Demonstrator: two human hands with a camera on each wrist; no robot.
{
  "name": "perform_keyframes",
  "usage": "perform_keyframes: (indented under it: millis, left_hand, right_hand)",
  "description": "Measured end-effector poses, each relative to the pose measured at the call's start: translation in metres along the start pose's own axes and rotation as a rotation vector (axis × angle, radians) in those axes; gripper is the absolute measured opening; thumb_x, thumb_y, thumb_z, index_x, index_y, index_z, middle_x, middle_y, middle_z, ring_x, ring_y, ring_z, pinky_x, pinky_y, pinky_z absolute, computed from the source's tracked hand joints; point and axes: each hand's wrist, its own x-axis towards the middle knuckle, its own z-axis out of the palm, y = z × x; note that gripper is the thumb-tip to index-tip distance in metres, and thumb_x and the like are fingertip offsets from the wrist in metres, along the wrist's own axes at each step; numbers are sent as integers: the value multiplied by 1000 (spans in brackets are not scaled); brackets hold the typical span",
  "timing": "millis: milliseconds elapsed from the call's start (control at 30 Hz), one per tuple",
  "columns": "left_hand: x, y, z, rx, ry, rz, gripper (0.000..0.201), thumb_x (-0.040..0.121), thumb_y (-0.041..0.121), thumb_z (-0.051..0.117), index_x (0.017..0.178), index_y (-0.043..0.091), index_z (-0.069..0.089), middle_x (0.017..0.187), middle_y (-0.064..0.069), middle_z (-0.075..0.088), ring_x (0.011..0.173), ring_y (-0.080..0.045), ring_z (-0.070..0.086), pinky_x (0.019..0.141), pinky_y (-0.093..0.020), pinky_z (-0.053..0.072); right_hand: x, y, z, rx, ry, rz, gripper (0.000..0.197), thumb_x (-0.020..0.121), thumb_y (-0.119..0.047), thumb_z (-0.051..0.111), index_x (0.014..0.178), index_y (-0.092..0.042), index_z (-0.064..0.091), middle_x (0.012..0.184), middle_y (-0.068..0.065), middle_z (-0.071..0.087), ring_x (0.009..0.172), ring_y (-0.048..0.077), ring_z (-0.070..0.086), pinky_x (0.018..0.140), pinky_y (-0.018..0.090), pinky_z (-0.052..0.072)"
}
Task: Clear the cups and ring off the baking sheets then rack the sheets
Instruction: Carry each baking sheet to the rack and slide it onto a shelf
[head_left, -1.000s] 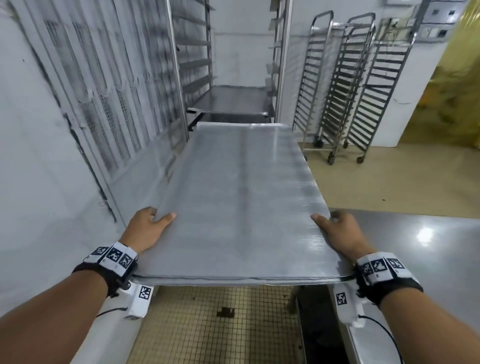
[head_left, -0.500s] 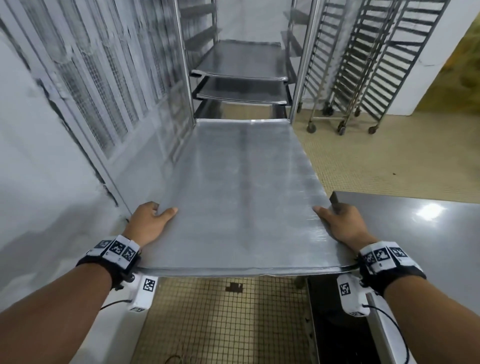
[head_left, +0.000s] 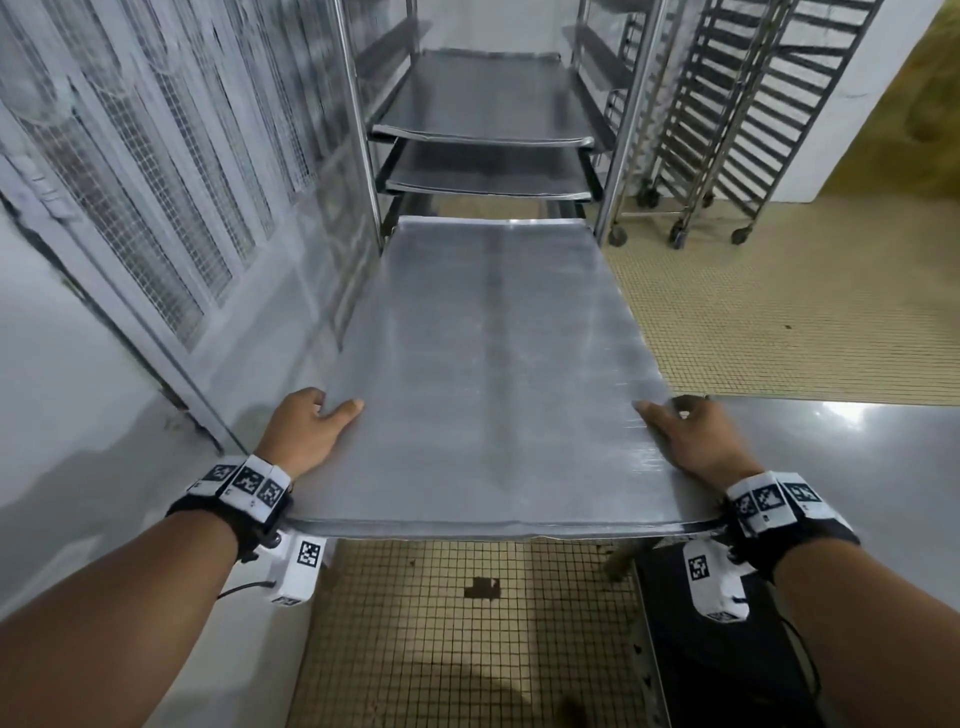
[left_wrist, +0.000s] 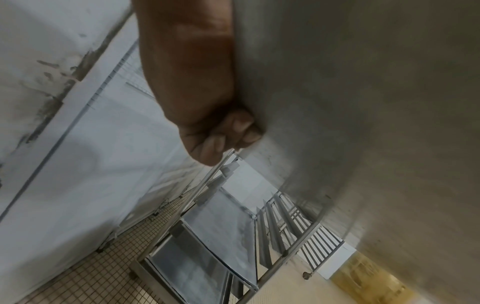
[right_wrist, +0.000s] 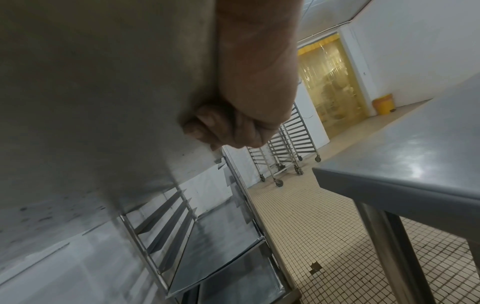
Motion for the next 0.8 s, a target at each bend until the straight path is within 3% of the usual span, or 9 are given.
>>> perform_keyframes:
  millis: [67,133,233,300,367,433,467,567,800]
  left_hand:
    - [17,-1,5,23,-14,6,69,79,61,72,77,-7,55,72,-27,63,67,-40,64,58,-39,45]
    - [33,0,9,23,-17,0,75,73,70,67,80,-4,56,72,-25,63,69,-39,64,61,-42,48]
    - [55,-3,20,57,-22,13,81,64,82,58,77,2,58,69,-15,65,68,-32,65,63,-41,49]
    - [73,-2,29,46,-23,0,80,62,84,62,75,5,60,71,-8,69,67,-25,67,65,-42,52]
    - [86,0,34,32,-22,0,75,63,80,68,74,6,61,73,-6,70,69,-23,68,66,-42,53]
    - [96,3,41,44,-32,4,68,67,74,72,76,7,63,76,-5,71,73,-23,69,68,-41,54]
    - [136,-4,55,25,-17,-57,71,66,76,71,79,6,64,79,-8,72,75,-24,70,70,-43,55]
    - [143,-1,59,-17,-40,-58,87,61,86,67,86,3,64,87,-14,73,80,-28,71,75,-51,58]
    - [195,15,83,-22,-31,-88,63,62,74,72,82,15,63,88,0,72,80,-16,69,69,-31,51]
  right_hand:
    - [13,-2,8,-14,-4,-1,50,88,-58,64,71,-11,61,64,-2,63,63,17,60,59,30,39]
    - [27,-4,18,-11,-11,6,51,90,-59,59,72,-11,63,66,-1,66,67,19,62,67,32,41]
    - [54,-6,33,28,-39,25,58,84,-65,64,75,-7,65,70,4,69,70,20,64,68,33,44]
    - [74,-3,41,0,-59,41,64,76,-72,67,82,-8,64,80,5,69,76,23,64,69,35,46]
    - [87,4,44,-25,-57,40,65,77,-71,66,89,-8,62,88,7,67,81,26,62,71,35,42]
    - [101,3,46,-28,-76,66,68,77,-72,65,95,-7,62,94,8,67,85,29,62,74,36,44]
    - [157,-5,58,-42,-116,69,69,77,-73,65,99,-7,62,96,9,67,87,29,62,76,37,45]
    - [162,-3,59,-10,-111,89,71,75,-74,66,102,-8,63,99,8,69,90,30,65,81,40,51]
    - [223,-4,69,5,-123,133,73,72,-77,66,106,-12,63,102,5,71,91,27,67,87,46,55]
